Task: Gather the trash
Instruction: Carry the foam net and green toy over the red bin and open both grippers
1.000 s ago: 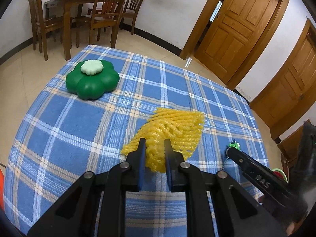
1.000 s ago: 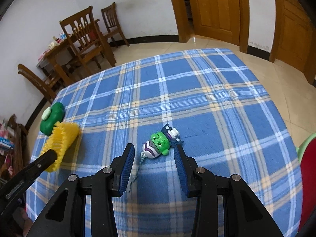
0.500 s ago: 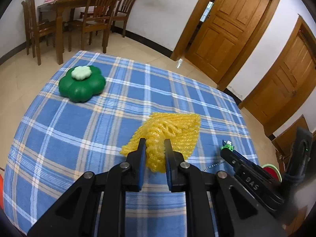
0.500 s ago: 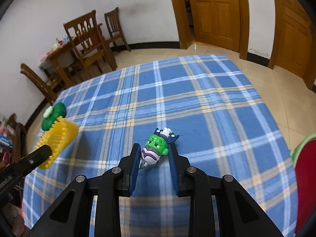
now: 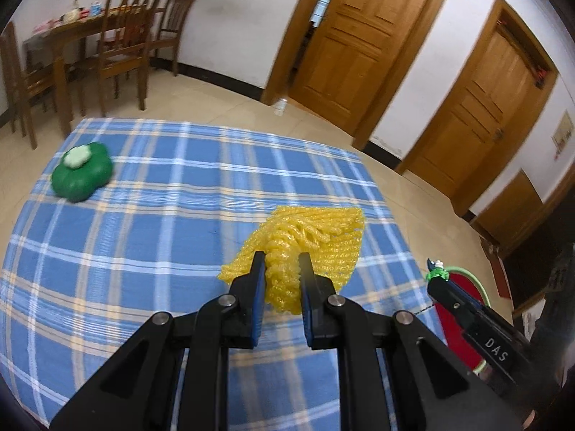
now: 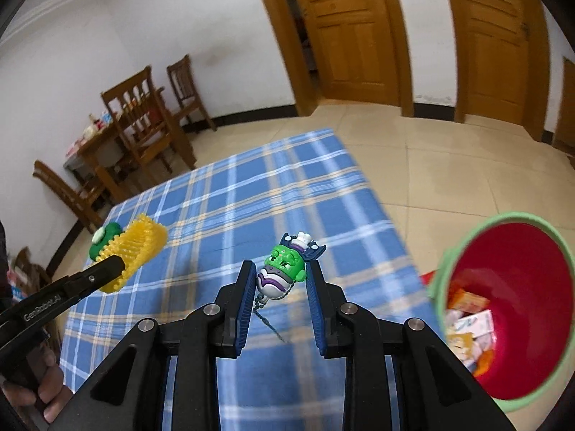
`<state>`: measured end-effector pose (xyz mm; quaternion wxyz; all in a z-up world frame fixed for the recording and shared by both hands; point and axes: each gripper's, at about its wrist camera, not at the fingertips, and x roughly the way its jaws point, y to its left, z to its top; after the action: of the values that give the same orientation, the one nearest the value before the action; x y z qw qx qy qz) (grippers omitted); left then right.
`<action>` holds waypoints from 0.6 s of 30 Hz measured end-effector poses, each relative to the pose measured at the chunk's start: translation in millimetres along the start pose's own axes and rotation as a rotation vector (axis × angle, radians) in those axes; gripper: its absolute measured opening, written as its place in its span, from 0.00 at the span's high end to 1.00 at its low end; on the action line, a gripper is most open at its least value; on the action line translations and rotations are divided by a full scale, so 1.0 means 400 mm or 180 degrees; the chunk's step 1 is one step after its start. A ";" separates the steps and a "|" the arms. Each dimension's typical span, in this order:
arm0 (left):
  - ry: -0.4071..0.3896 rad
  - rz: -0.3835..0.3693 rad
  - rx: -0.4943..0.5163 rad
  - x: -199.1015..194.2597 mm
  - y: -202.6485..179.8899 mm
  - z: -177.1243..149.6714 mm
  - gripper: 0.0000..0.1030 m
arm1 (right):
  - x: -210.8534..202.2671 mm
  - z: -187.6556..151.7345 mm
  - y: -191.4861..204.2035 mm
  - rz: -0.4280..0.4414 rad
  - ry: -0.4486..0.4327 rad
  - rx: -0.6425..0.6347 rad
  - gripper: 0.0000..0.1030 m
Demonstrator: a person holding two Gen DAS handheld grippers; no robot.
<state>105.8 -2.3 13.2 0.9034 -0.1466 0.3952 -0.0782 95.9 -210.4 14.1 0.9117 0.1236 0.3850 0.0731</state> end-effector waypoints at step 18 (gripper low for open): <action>0.0300 -0.0475 0.0740 0.042 -0.309 -0.061 0.84 | -0.193 -0.066 -0.279 -0.0510 -0.0261 0.0653 0.72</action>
<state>95.9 -128.3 26.3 0.8864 -0.0661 0.4134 -0.1973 27.6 -330.8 17.7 0.9121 0.1880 0.3616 -0.0448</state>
